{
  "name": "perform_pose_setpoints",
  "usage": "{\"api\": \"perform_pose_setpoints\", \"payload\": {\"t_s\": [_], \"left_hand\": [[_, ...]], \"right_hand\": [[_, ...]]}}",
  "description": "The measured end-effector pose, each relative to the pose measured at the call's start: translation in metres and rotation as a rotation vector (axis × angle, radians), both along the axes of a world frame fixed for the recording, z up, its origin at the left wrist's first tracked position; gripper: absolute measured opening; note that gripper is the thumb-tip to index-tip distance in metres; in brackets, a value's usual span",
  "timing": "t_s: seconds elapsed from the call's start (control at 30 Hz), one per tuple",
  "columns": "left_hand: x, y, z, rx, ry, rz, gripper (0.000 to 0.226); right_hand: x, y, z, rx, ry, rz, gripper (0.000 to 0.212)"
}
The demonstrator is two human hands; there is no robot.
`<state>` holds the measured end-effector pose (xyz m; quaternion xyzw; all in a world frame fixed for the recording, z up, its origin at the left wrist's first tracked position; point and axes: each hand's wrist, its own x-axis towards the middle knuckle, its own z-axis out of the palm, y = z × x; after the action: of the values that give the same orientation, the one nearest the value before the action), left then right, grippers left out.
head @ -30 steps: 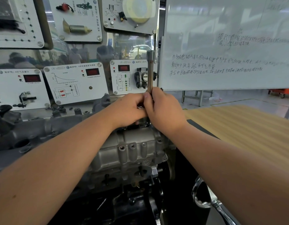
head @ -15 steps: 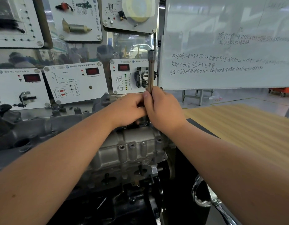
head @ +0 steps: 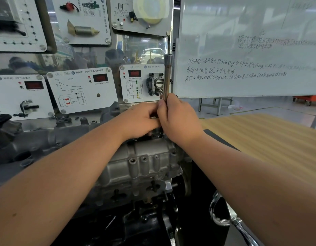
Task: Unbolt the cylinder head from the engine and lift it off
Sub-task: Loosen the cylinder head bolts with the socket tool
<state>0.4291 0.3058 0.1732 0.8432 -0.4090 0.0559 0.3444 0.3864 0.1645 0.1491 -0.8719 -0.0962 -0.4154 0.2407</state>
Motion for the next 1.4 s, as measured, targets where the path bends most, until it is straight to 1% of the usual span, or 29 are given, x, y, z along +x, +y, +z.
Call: {"api": "perform_pose_setpoints", "payload": {"t_s": [0.07,0.17,0.2,0.27,0.3,0.43,0.6,0.7,0.8,0.9,0.97,1.0,1.03,1.1,1.13,1.2,1.3,1.4], "left_hand": [[0.0,0.001,0.0,0.0,0.006,-0.006,0.033],[0.0,0.001,0.002,-0.022,-0.018,-0.003,0.053],[0.0,0.0,0.002,-0.025,-0.032,0.006,0.053],[0.002,0.0,0.001,-0.027,-0.026,0.024,0.038],[0.002,0.0,0.0,-0.021,-0.025,0.033,0.035],[0.001,-0.001,-0.001,0.058,-0.045,0.013,0.03],[0.002,0.001,0.0,0.059,-0.051,0.032,0.026],[0.001,0.002,0.0,-0.001,-0.029,0.017,0.029],[0.004,0.002,0.0,-0.133,-0.013,0.035,0.024],[0.009,0.002,-0.001,-0.223,-0.019,0.147,0.024],[0.012,0.003,-0.001,-0.225,-0.09,0.229,0.025],[0.013,0.005,-0.001,-0.222,-0.128,0.265,0.027],[0.014,0.006,0.0,-0.222,-0.158,0.292,0.029],[0.014,0.007,0.0,-0.239,-0.182,0.315,0.029],[0.014,0.007,0.001,-0.244,-0.186,0.325,0.031],[0.014,0.007,0.001,-0.236,-0.186,0.339,0.033],[0.014,0.008,0.0,-0.225,-0.176,0.346,0.033],[0.013,0.007,0.0,-0.227,-0.172,0.345,0.036]], "right_hand": [[-0.001,0.0,0.0,-0.011,-0.007,0.013,0.021],[-0.006,0.003,0.002,-0.017,-0.041,0.078,0.02],[-0.007,0.004,0.002,-0.022,-0.049,0.084,0.023],[-0.006,0.003,0.001,-0.039,-0.043,0.067,0.024],[-0.005,0.003,0.001,-0.041,-0.029,0.051,0.024],[-0.002,0.002,0.002,-0.021,0.025,0.012,0.024],[-0.003,0.003,0.002,-0.038,0.012,0.042,0.022],[-0.006,0.003,0.003,0.002,-0.027,0.056,0.026],[-0.005,0.001,0.004,0.072,-0.026,0.026,0.033],[-0.006,-0.003,0.005,0.126,0.051,-0.009,0.036],[-0.008,-0.008,0.007,0.135,0.174,-0.013,0.038],[-0.009,-0.01,0.008,0.111,0.274,-0.019,0.038],[-0.011,-0.012,0.011,0.021,0.377,-0.038,0.038],[-0.012,-0.01,0.017,-0.262,0.53,-0.082,0.041],[-0.012,-0.007,0.021,-0.365,0.579,-0.103,0.044],[-0.009,0.0,0.029,-0.483,0.638,-0.133,0.044],[-0.007,0.01,0.036,-0.663,0.668,-0.225,0.034],[-0.008,0.015,0.036,-0.729,0.65,-0.251,0.035]]}}
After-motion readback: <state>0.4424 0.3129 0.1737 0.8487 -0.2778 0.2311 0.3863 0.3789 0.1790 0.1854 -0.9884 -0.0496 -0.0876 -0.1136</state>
